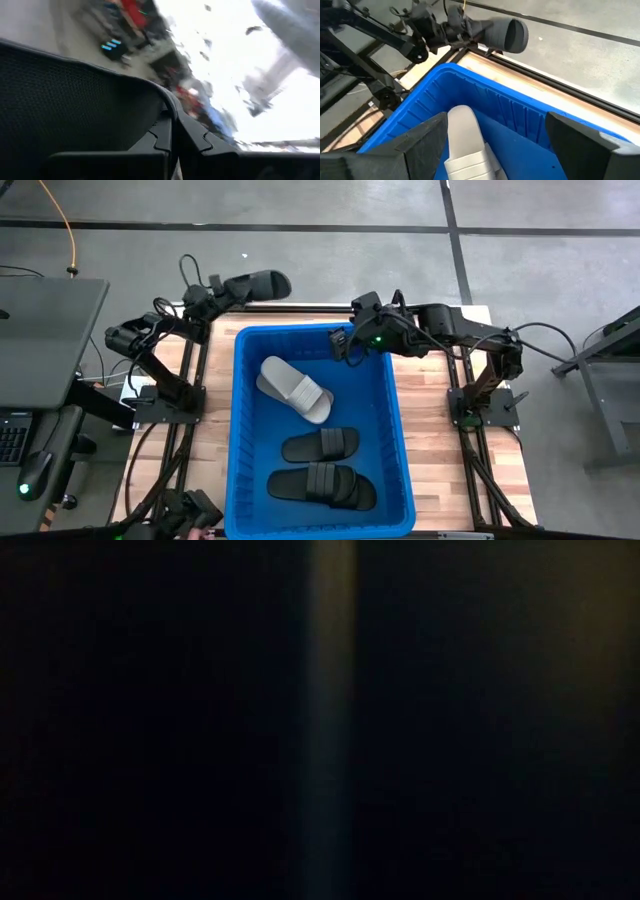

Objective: Pick and place slides into bin
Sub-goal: Put the black slipper into the blue bin

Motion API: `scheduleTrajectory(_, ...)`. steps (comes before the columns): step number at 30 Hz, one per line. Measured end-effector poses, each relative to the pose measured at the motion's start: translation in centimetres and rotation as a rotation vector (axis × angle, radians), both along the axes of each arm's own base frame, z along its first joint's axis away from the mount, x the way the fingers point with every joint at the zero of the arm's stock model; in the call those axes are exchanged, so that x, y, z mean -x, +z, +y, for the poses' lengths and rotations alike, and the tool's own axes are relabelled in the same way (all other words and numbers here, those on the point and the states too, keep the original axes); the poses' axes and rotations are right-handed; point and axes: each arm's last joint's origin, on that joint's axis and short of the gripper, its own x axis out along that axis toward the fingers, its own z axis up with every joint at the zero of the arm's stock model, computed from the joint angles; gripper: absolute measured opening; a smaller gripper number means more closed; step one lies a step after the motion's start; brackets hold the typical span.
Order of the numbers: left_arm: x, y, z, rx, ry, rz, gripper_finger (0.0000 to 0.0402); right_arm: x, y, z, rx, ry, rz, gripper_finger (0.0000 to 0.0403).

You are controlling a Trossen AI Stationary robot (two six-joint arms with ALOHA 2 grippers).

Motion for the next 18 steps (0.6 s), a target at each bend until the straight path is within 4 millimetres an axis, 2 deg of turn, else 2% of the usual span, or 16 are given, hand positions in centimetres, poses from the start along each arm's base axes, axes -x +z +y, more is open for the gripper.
scheduleTrajectory(6, -0.3, 1.2, -0.3, -0.053, -0.089, -0.098, 0.0000, -1.4, -1.3, 0.1, -0.002, 0.005, 0.044, 0.0321)
scheduleTrajectory(10, -0.5, 2.8, -0.4, -0.139, -0.169, -0.159, 0.0000, -1.7, -1.6, 0.1, -0.006, -0.007, 0.045, 0.0321)
scheduleTrajectory(14, -0.7, 5.8, -0.1, -0.260, -0.216, -0.236, 0.0000, -1.6, -1.5, -0.1, 0.010, -0.018, 0.049, 0.0321)
scheduleTrajectory(18, -2.1, 9.6, 0.4, -0.315, -0.302, -0.283, 0.0000, -1.4, -1.4, -0.2, 0.027, -0.022, 0.057, 0.0321)
